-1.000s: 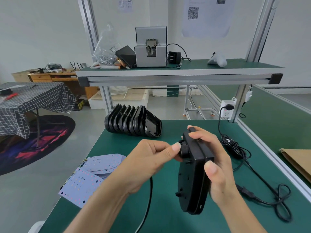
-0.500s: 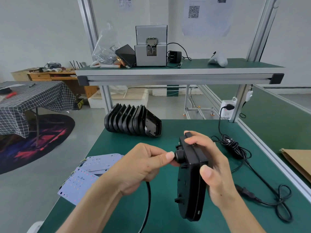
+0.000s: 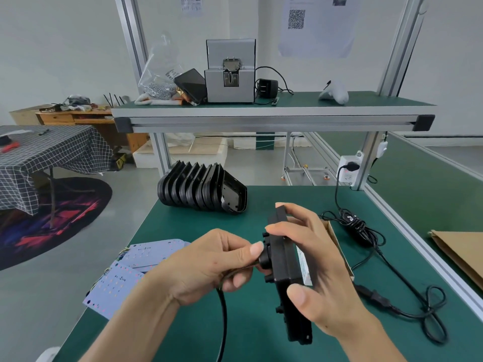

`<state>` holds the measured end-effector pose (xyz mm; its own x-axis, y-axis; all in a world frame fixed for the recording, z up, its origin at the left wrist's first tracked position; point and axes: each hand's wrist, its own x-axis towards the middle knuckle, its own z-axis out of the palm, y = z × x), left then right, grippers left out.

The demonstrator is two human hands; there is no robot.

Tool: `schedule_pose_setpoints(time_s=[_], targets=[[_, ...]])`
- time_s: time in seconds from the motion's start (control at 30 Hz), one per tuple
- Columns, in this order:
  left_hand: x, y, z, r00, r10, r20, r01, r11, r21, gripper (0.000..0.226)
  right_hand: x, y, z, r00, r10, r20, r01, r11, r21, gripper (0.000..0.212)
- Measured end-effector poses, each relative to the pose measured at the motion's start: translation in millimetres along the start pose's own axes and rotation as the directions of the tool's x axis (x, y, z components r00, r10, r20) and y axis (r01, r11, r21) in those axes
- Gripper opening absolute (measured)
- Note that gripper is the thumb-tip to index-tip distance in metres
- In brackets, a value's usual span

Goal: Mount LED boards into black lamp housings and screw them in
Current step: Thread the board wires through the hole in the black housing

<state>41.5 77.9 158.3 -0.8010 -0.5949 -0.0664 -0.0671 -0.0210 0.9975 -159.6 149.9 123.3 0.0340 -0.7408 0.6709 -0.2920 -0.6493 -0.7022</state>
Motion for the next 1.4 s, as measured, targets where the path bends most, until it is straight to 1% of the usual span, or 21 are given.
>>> schedule_pose_setpoints(time_s=[0.13, 0.3, 0.4, 0.47, 0.5, 0.53, 0.57, 0.6, 0.63, 0.67, 0.7, 0.77, 0.83, 0.93, 1.0, 1.07, 1.1, 1.13, 1.27, 1.33, 1.4], targets=[[1, 1, -5, 0.999, -0.047, -0.007, 0.047, 0.999, 0.014, 0.039, -2, 0, 5, 1.000, 0.017, 0.004, -0.017, 0.999, -0.028, 0.073], [3, 1, -2, 0.999, -0.033, 0.028, 0.036, 0.993, -0.115, 0.037, -2, -4, 10, 1.000, 0.008, -0.018, -0.009, 1.000, -0.019, 0.074], [5, -1, 1, 0.998, -0.069, -0.009, 0.067, 0.990, -0.120, 0.035, -5, -2, 8, 0.999, 0.021, -0.027, -0.022, 0.999, -0.045, 0.072], [11, -3, 7, 0.992, -0.065, -0.110, 0.057, 0.995, -0.078, 0.042, -5, 1, 6, 0.998, 0.031, -0.057, -0.037, 0.993, -0.112, 0.064], [13, -6, 10, 0.974, -0.022, -0.224, 0.021, 1.000, -0.006, 0.047, -4, 3, 6, 0.996, 0.046, -0.071, -0.056, 0.987, -0.151, 0.061], [17, -11, 12, 0.928, 0.063, -0.367, -0.026, 0.994, 0.105, 0.049, -2, 5, 6, 0.993, 0.077, -0.089, -0.092, 0.979, -0.182, 0.061], [19, -17, 13, 0.841, 0.182, -0.509, -0.068, 0.970, 0.235, 0.049, 0, 6, 7, 0.985, 0.125, -0.122, -0.147, 0.969, -0.197, 0.060], [20, -22, 14, 0.744, 0.299, -0.597, -0.106, 0.936, 0.336, 0.046, 4, 6, 9, 0.967, 0.183, -0.175, -0.215, 0.958, -0.191, 0.058], [19, -26, 17, 0.683, 0.389, -0.618, -0.157, 0.905, 0.396, 0.043, 8, 7, 11, 0.942, 0.239, -0.234, -0.282, 0.944, -0.172, 0.056], [17, -31, 21, 0.669, 0.450, -0.592, -0.209, 0.878, 0.431, 0.041, 14, 7, 13, 0.914, 0.290, -0.285, -0.341, 0.928, -0.151, 0.055], [16, -36, 25, 0.689, 0.475, -0.547, -0.235, 0.861, 0.451, 0.043, 21, 9, 14, 0.884, 0.336, -0.324, -0.394, 0.910, -0.133, 0.056], [15, -49, 30, 0.770, 0.427, -0.473, -0.191, 0.863, 0.468, 0.054, 35, 11, 16, 0.823, 0.429, -0.372, -0.495, 0.863, -0.099, 0.058], [14, -60, 33, 0.802, 0.378, -0.463, -0.082, 0.837, 0.540, 0.064, 48, 14, 17, 0.773, 0.508, -0.381, -0.577, 0.812, -0.088, 0.057], [17, -69, 33, 0.807, 0.361, -0.468, -0.044, 0.826, 0.562, 0.033, 56, 22, 23, 0.746, 0.576, -0.334, -0.643, 0.753, -0.136, 0.064], [25, -74, 23, 0.776, 0.317, -0.546, -0.024, 0.879, 0.476, 0.029, 54, 29, 22, 0.770, 0.566, -0.295, -0.623, 0.767, -0.155, 0.076], [34, -80, 6, 0.748, 0.192, -0.635, -0.045, 0.970, 0.241, 0.037, 50, 41, 16, 0.801, 0.541, -0.256, -0.586, 0.795, -0.156, 0.080], [39, -85, -1, 0.758, 0.119, -0.641, -0.056, 0.991, 0.118, 0.040, 47, 49, 12, 0.806, 0.537, -0.250, -0.582, 0.796, -0.167, 0.079], [45, -92, -5, 0.775, 0.068, -0.628, -0.048, 0.998, 0.050, 0.043, 42, 57, 9, 0.799, 0.548, -0.249, -0.594, 0.782, -0.187, 0.078], [57, -126, -2, 0.830, -0.019, -0.558, 0.059, 0.997, 0.054, 0.047, 11, 91, 10, 0.718, 0.663, -0.212, -0.695, 0.669, -0.263, 0.060], [59, -140, 1, 0.827, -0.095, -0.553, 0.138, 0.990, 0.036, 0.035, -6, 103, 12, 0.676, 0.717, -0.171, -0.736, 0.645, -0.205, 0.062], [57, -149, 1, 0.821, -0.144, -0.553, 0.199, 0.979, 0.041, 0.033, -19, 108, 13, 0.669, 0.733, -0.123, -0.742, 0.648, -0.169, 0.069]])
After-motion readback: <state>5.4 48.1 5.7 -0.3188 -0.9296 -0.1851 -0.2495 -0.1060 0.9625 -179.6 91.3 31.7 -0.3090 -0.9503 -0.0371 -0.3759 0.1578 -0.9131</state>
